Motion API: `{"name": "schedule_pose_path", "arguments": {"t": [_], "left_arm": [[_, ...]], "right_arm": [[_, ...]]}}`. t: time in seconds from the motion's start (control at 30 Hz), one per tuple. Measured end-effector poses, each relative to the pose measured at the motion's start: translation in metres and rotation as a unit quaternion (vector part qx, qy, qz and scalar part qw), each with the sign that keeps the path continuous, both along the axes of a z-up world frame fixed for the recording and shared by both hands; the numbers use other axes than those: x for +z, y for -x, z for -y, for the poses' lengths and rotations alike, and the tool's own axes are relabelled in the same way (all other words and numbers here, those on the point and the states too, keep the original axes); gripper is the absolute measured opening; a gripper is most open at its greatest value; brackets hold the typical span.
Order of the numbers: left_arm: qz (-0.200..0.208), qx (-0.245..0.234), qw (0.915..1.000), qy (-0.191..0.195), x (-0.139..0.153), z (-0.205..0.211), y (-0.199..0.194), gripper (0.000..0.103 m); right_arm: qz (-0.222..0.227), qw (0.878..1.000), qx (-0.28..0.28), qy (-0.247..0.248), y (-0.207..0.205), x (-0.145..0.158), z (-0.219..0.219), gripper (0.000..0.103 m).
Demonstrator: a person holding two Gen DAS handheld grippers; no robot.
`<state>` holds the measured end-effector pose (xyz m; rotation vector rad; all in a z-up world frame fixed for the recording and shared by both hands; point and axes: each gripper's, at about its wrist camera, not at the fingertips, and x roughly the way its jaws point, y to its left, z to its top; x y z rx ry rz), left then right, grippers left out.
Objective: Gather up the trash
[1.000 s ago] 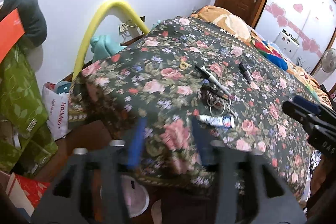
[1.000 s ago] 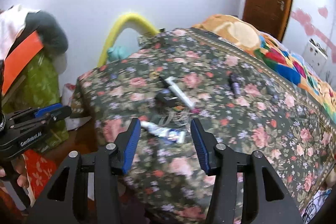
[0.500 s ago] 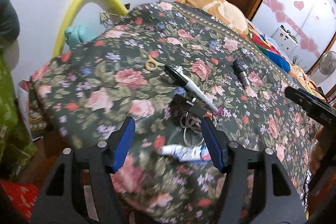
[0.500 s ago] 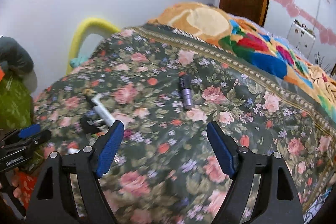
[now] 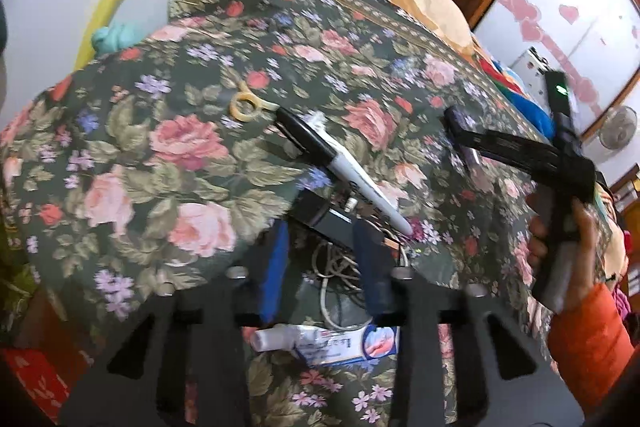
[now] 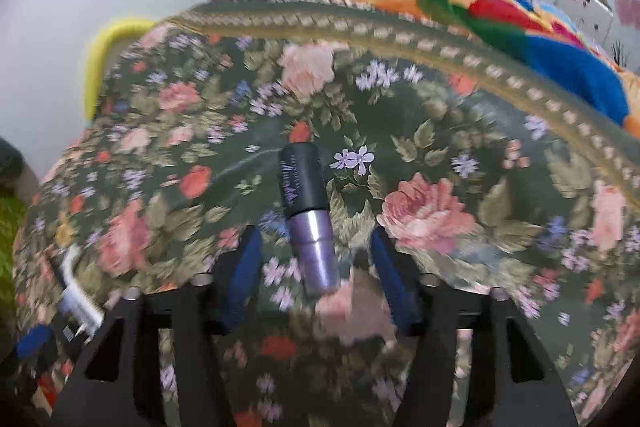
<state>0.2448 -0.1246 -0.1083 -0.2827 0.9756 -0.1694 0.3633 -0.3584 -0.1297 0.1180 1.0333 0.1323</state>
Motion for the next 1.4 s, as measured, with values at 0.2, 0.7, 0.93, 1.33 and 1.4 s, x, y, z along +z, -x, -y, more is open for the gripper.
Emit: {"name": "schedule_pose_path", "arguments": {"t": [0.2,0.7,0.93,1.33,1.4], "left_arm": [[-0.016,-0.005,0.9995,0.025,-0.009,0.005,-0.008,0.027],[0.005,0.004,1.0,-0.008,0.006,0.017,-0.001,0.011],[0.037,-0.015,0.9991,-0.014,0.053,0.014,0.026,0.01],[0.068,-0.008,0.9968,-0.041,0.103,-0.026,0.094,0.01],[0.067,0.0,0.9968,-0.044,0.105,-0.037,0.106,0.01]], "right_arm": [[0.01,1.0,0.011,-0.013,0.012,0.001,-0.008,0.022],[0.041,0.997,0.066,-0.004,0.109,0.045,-0.036,0.022],[0.054,0.996,0.072,-0.016,0.136,0.077,-0.048,0.022],[0.105,0.986,0.126,-0.013,0.212,0.136,-0.113,0.022],[0.108,0.985,0.137,-0.013,0.222,0.141,-0.126,0.022]]}}
